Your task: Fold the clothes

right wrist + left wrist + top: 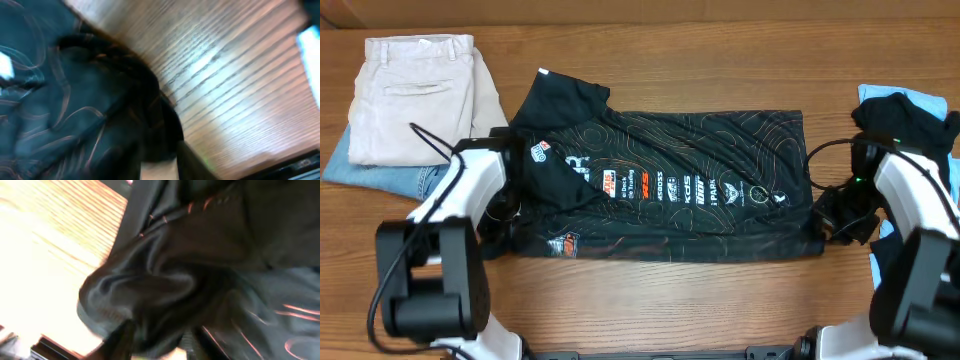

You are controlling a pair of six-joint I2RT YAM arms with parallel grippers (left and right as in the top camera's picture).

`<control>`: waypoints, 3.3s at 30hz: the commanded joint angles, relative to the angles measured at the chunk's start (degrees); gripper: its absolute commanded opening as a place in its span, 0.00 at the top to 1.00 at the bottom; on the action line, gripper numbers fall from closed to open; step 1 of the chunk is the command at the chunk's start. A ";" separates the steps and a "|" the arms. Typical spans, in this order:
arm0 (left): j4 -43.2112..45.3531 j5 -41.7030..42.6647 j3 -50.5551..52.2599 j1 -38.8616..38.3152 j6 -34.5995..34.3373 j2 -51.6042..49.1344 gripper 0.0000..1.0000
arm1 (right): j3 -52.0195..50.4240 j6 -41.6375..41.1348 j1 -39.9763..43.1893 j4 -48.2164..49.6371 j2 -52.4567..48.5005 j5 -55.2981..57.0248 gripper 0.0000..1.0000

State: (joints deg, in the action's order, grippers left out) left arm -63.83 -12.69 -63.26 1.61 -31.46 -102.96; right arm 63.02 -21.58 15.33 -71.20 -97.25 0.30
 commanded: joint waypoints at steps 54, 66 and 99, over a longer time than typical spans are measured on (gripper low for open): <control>3.02 4.63 -1.84 0.13 0.63 9.22 0.34 | -12.09 3.37 0.04 21.22 3.26 -6.36 0.63; 2.82 4.63 -1.84 0.13 0.63 9.22 0.35 | -15.23 1.60 0.07 24.70 3.26 -4.68 0.63; 3.17 4.66 -1.84 0.13 0.61 9.22 0.35 | -5.03 1.97 -0.15 19.80 3.28 -3.56 0.96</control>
State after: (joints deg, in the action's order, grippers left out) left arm -60.82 -8.56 -64.23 1.63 -31.38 -94.50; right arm 56.62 -19.81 15.33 -52.84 -93.97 -3.51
